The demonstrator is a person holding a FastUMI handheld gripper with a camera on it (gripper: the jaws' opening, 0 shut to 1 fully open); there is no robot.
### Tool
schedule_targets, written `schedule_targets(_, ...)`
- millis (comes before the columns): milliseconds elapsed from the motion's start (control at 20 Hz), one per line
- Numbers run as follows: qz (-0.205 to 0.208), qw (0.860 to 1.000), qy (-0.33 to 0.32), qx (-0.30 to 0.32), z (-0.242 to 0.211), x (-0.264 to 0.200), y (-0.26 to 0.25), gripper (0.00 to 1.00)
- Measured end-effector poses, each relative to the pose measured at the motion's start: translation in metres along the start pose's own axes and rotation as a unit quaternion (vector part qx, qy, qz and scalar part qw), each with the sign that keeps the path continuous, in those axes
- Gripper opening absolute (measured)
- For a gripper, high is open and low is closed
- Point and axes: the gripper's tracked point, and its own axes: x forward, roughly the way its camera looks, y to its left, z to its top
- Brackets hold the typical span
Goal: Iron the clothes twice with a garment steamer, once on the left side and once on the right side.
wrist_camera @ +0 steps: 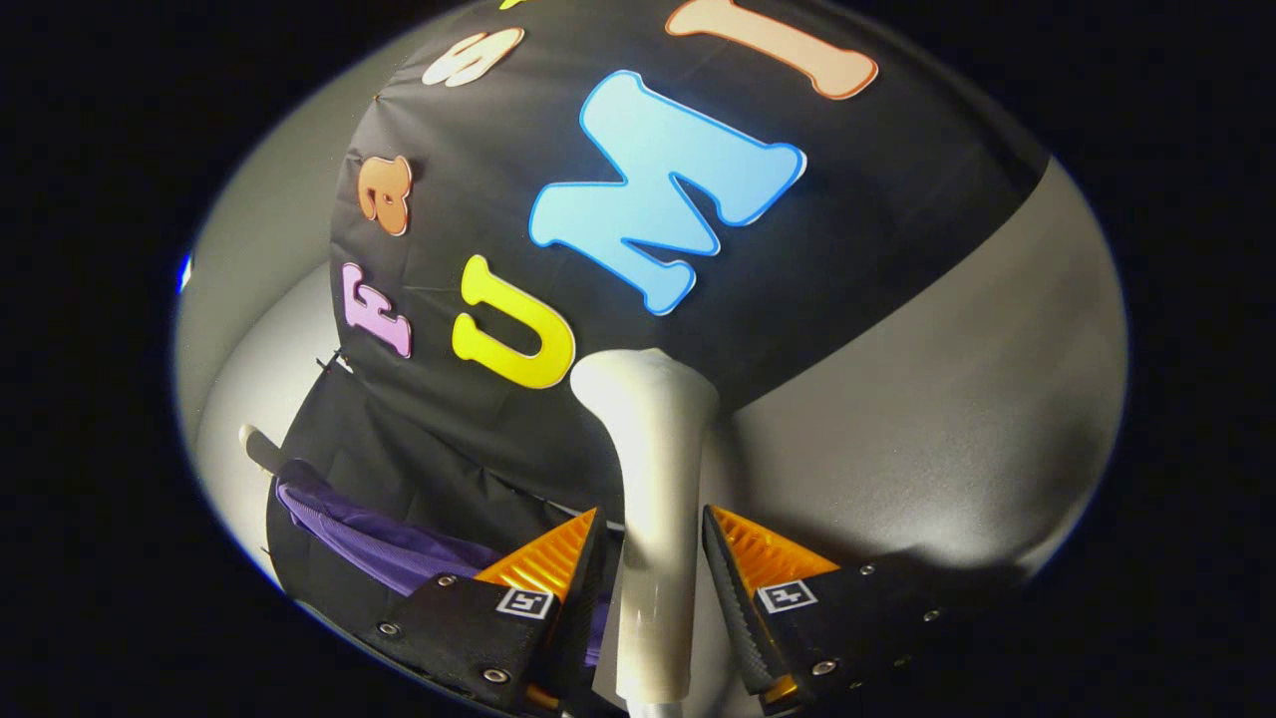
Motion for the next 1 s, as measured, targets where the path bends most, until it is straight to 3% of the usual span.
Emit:
schedule_targets(150,0.009,1.0,0.018,0.007,-0.01,0.004,0.0,0.6)
schedule_targets(250,0.016,0.999,0.014,0.033,-0.007,0.006,0.001,0.43)
schedule_targets(400,0.022,0.999,0.013,0.026,-0.017,0.0,0.007,0.35)
schedule_targets(650,-0.033,0.998,-0.039,-0.026,-0.016,-0.005,0.003,0.3)
schedule_targets(1000,-0.032,0.991,-0.073,-0.111,-0.058,-0.048,0.029,0.29)
